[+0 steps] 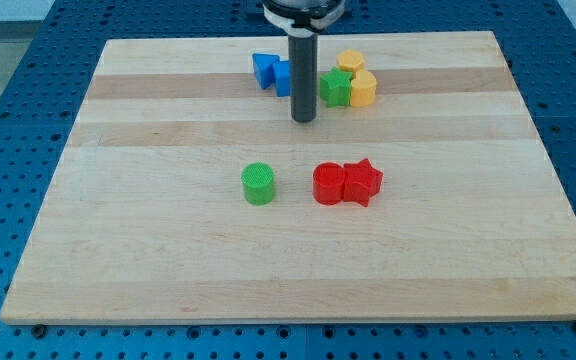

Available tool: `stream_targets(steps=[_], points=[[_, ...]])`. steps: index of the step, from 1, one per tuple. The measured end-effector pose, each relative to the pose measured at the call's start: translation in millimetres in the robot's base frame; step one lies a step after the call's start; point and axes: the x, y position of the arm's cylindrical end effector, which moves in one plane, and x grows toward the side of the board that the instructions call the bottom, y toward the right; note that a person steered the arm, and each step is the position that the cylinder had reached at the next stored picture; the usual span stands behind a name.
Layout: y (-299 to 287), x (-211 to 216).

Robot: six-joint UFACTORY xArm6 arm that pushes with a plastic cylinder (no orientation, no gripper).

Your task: Push the green star above the green circle

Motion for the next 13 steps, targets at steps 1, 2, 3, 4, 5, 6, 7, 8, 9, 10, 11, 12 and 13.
stream_targets(steps=[1,2,3,4,5,6,7,8,9,10,11,12,13], points=[[15,19],[74,41],[132,17],[145,-17],[154,-72],[151,-128],[130,-170],[120,-172],[70,-164],[62,-150],[53,-133],[50,-122],[50,-103]])
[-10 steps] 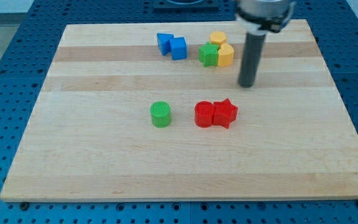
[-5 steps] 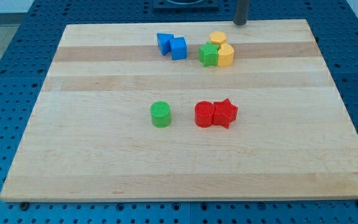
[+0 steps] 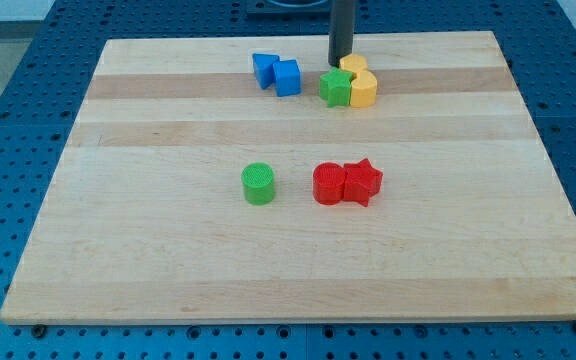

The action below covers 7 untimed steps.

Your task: Push the green star above the green circle

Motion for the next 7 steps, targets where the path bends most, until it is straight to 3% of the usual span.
stream_targets(steps=[4,6,7], points=[[0,127],[16,130],[50,140]])
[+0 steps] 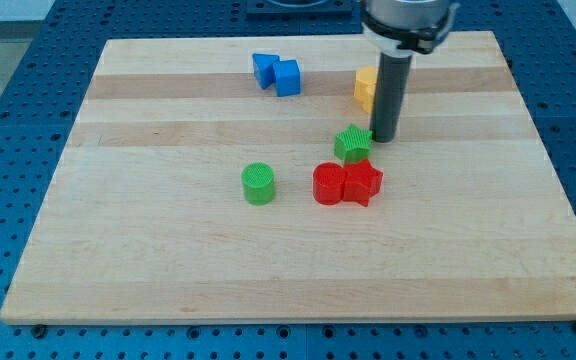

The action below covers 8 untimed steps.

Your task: Push the green star above the green circle

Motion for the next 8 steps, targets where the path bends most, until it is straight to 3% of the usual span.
stream_targets(steps=[3,4,6,8], points=[[7,51],[6,47],[-51,10],[-138,8]])
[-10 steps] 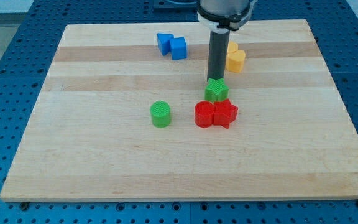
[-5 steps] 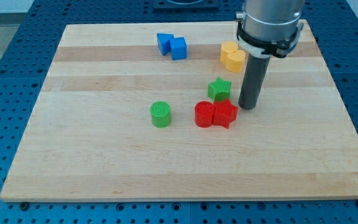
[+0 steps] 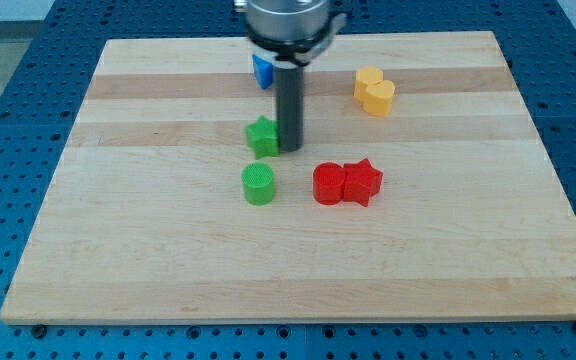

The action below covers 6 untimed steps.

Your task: Push the green star above the green circle

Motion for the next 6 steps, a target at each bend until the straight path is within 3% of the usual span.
stream_targets(steps=[2,3,5,6], points=[[29,-27],[7,-56],[-96,-58],[-99,-52]])
